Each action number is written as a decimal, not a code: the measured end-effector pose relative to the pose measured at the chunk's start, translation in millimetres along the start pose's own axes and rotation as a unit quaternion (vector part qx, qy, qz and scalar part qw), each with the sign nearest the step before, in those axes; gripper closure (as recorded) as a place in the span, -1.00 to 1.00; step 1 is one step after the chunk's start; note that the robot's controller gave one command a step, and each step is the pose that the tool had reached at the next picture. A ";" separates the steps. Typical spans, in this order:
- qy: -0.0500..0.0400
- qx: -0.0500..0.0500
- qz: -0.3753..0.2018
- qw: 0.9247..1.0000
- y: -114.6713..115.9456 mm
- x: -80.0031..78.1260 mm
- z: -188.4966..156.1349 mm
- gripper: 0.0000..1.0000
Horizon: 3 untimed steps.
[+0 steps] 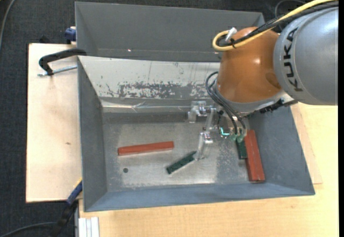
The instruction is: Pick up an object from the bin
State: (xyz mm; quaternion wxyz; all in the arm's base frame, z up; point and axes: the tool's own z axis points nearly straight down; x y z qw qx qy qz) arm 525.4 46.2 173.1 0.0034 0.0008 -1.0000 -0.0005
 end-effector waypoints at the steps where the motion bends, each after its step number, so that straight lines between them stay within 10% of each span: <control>1: -0.001 0.000 -0.087 0.996 42.9 -14.3 105.5 -1.00; 2: -0.004 0.000 -0.085 0.996 42.4 -16.4 99.3 1.00; 3: -0.011 0.000 -0.116 0.993 42.2 -3.8 -58.9 1.00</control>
Offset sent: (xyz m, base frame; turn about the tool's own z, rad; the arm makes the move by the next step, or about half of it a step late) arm 0.0141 0.0412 -0.1031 -0.1715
